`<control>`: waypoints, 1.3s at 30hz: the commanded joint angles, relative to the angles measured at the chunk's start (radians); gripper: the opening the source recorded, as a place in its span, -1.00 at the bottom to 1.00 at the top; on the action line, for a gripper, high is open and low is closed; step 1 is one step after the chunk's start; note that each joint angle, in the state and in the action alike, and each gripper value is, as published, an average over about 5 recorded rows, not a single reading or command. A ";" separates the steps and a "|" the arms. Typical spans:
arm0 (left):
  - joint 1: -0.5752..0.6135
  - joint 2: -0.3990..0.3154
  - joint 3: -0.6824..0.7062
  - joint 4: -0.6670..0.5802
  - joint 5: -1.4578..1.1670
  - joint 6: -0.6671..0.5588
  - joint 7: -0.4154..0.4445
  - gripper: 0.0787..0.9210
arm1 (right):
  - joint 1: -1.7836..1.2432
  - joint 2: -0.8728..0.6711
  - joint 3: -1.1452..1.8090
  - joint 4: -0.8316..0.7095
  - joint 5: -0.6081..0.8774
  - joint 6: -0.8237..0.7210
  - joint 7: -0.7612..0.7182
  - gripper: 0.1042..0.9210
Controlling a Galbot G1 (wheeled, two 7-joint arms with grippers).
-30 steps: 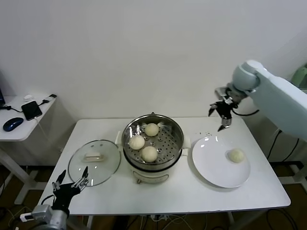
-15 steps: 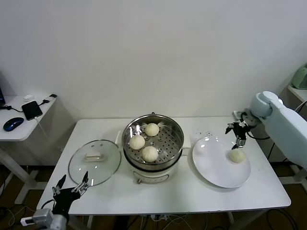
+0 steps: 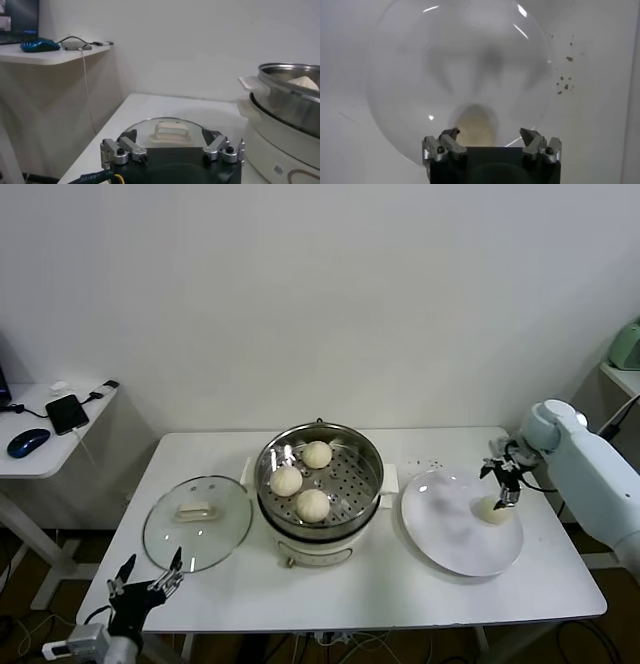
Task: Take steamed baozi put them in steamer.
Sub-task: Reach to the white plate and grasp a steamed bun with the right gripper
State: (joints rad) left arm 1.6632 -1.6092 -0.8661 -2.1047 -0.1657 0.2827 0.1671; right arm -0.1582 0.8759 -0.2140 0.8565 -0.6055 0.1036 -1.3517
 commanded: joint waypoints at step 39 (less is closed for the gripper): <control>-0.012 0.002 0.001 0.033 0.016 -0.003 0.000 0.77 | -0.036 0.057 0.047 -0.085 -0.085 -0.008 0.046 0.34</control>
State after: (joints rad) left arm 1.6538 -1.6092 -0.8664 -2.0744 -0.1521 0.2804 0.1676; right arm -0.1936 0.9339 -0.1665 0.7607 -0.6970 0.0995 -1.3103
